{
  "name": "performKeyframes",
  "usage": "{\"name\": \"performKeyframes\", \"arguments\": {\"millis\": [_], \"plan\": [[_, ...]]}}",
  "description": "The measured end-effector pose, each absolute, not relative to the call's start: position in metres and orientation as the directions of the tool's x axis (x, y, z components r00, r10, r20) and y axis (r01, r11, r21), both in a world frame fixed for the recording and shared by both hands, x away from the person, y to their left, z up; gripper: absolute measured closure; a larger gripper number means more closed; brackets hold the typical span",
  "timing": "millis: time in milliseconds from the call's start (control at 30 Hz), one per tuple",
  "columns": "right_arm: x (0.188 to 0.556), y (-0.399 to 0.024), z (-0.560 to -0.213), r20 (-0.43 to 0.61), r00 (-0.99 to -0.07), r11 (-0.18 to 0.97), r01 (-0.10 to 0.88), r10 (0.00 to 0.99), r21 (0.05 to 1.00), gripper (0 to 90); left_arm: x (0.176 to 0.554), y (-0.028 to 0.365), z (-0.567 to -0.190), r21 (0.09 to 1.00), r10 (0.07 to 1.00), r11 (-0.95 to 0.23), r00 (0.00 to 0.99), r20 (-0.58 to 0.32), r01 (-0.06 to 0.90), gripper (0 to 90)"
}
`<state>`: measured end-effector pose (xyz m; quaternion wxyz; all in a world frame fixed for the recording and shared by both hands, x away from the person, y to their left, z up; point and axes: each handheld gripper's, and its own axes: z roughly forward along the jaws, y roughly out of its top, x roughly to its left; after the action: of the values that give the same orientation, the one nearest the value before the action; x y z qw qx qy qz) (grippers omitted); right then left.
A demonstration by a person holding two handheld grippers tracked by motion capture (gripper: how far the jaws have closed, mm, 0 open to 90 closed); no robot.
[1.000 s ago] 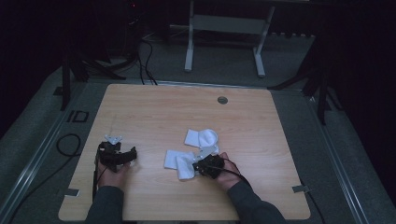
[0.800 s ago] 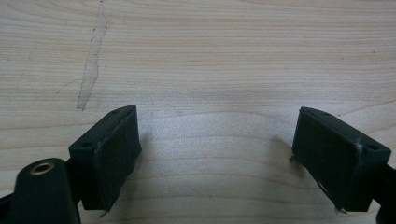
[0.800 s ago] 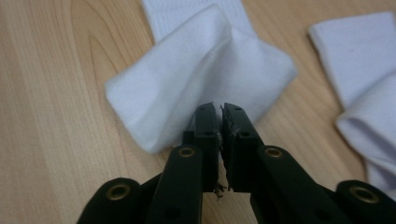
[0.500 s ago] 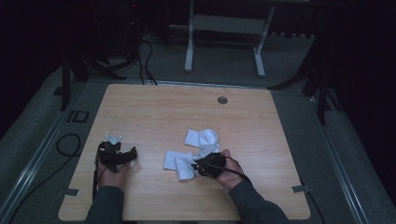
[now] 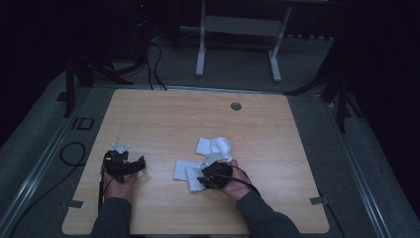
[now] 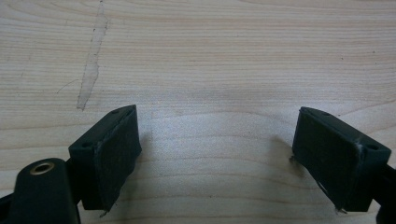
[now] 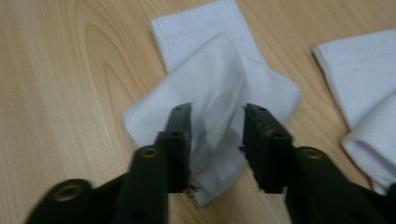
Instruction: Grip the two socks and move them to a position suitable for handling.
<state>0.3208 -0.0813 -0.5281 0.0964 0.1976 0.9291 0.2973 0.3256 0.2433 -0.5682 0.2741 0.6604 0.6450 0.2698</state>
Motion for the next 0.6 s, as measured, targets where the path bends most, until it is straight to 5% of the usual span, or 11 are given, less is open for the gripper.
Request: {"name": "performKeyframes", "arguments": {"millis": [100,600], "plan": [[0.321,-0.079,-0.529,-0.071,-0.9,0.752,0.314,0.431,0.579,85.2,0.326,0.243,-0.568,0.71,1.0,-0.018,0.022,0.003,0.704,15.0],[0.312,-0.091,-0.504,-0.088,-0.884,0.716,0.31,0.46,0.626,87.1,0.326,0.243,-0.568,0.71,1.0,-0.018,0.022,0.003,0.704,15.0]]}}
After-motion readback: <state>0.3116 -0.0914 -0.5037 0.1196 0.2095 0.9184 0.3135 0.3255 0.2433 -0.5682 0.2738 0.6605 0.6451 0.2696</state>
